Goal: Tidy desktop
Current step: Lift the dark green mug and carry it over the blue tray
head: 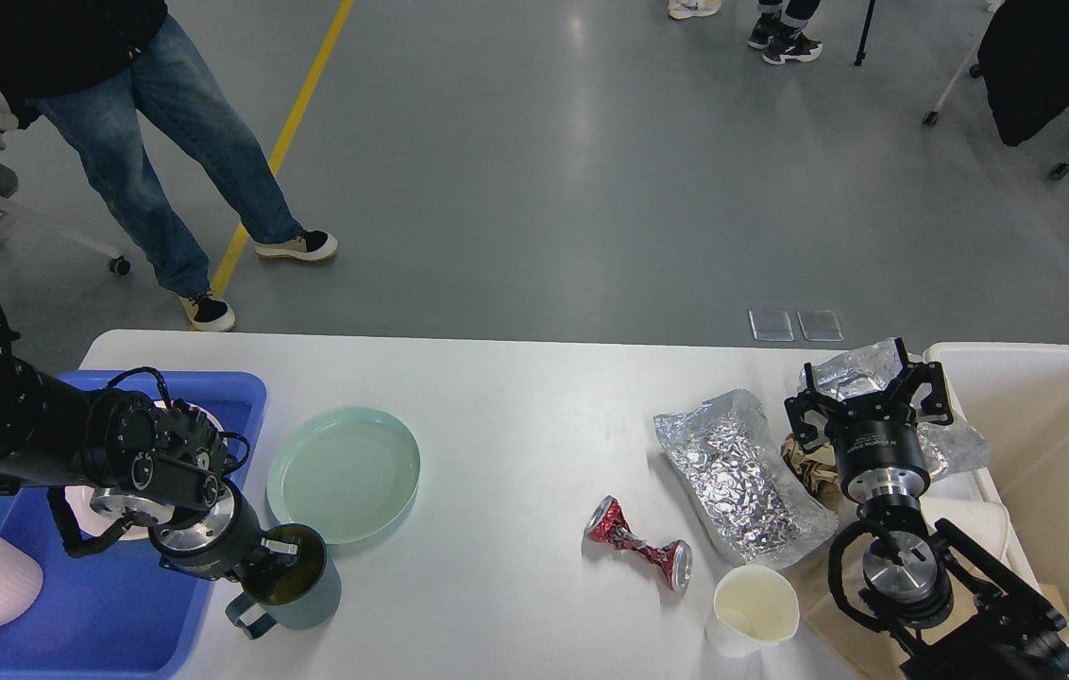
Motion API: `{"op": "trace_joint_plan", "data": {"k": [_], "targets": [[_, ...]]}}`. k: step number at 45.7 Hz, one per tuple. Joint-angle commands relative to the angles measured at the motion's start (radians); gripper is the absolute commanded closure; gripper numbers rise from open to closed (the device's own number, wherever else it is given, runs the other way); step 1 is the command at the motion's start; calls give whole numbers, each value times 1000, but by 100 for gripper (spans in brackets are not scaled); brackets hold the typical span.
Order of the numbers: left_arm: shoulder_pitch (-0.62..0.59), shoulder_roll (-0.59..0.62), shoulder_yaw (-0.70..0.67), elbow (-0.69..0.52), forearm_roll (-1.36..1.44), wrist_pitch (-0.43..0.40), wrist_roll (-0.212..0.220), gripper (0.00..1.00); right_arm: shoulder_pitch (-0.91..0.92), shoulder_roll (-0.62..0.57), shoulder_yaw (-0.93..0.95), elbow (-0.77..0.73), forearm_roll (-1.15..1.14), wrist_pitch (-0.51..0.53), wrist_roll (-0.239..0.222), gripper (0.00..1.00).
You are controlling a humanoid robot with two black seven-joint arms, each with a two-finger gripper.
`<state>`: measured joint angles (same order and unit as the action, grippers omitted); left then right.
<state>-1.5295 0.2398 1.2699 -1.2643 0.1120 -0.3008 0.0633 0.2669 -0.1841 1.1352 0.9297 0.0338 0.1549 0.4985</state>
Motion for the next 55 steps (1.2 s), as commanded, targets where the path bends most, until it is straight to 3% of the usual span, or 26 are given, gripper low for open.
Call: {"op": "trace_joint_plan", "data": {"k": [1,9,17,28,37,42,49,55], "targets": [[-99,76,-17,-67,2,-66,0,100,0,0,0,1,0,0,0,0],[-293,145,-17,-173,5,-161,4,100,0,0,0,0,0,0,0,0],[-490,128,25,-230,2,-353,21,100,0,0,0,0,0,0,0,0],[-862,84,115,-395,-77,-409,15,100,-2,0,0,0,0,0,0,0],[-1052,50,195,-406,-172,-587,-26,100,0,0,0,0,0,0,0,0],[-1092,30,238,-411,-183,-635,-102,100,-2,0,0,0,0,0,0,0],[-1065,47,275,-400,-170,-636,-103,100,0,0,0,0,0,0,0,0],[-970,116,299,-333,-132,-638,-97,100,0,0,0,1,0,0,0,0]]}}
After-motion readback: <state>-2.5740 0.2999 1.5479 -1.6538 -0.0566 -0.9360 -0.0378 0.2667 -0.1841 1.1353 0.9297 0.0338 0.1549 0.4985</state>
